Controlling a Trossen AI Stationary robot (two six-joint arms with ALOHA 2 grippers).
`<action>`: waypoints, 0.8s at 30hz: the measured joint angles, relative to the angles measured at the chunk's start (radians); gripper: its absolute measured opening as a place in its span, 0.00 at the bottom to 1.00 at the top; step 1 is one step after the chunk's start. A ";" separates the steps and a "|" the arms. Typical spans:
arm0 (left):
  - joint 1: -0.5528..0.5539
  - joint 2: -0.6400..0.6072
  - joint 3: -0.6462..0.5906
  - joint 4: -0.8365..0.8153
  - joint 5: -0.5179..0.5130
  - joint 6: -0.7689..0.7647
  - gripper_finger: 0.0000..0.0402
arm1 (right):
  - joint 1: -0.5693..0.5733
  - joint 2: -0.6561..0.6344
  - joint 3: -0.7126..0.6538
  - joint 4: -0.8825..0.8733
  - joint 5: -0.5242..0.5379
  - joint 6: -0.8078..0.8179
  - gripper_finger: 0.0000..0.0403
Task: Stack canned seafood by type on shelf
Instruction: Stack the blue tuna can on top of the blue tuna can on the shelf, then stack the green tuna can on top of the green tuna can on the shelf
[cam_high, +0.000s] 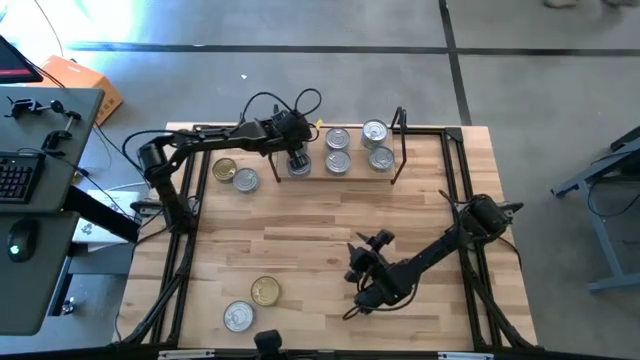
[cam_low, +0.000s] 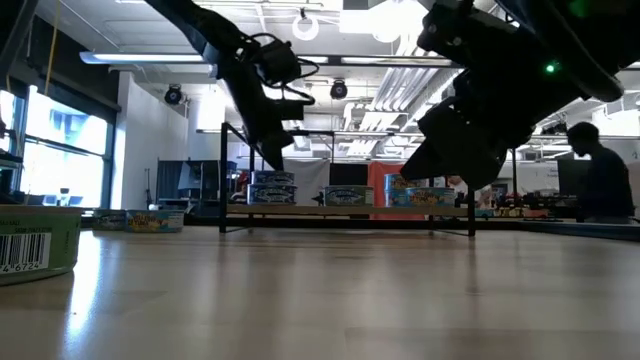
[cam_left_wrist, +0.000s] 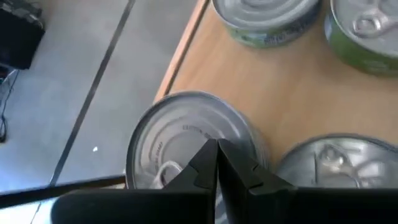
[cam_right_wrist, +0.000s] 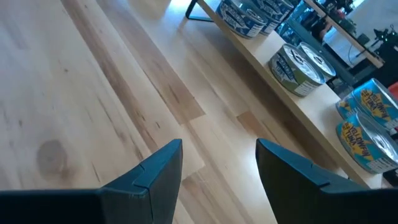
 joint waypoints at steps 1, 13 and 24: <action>-0.005 -0.006 0.000 -0.011 0.000 -0.001 0.00 | 0.003 0.000 0.000 0.000 0.000 -0.003 0.49; -0.091 -0.246 0.000 -0.069 -0.009 0.049 0.00 | 0.016 0.005 -0.010 0.054 0.008 -0.030 0.49; -0.314 -0.569 -0.054 -0.212 0.008 0.181 0.00 | -0.179 0.008 -0.119 0.790 -0.398 -0.764 0.49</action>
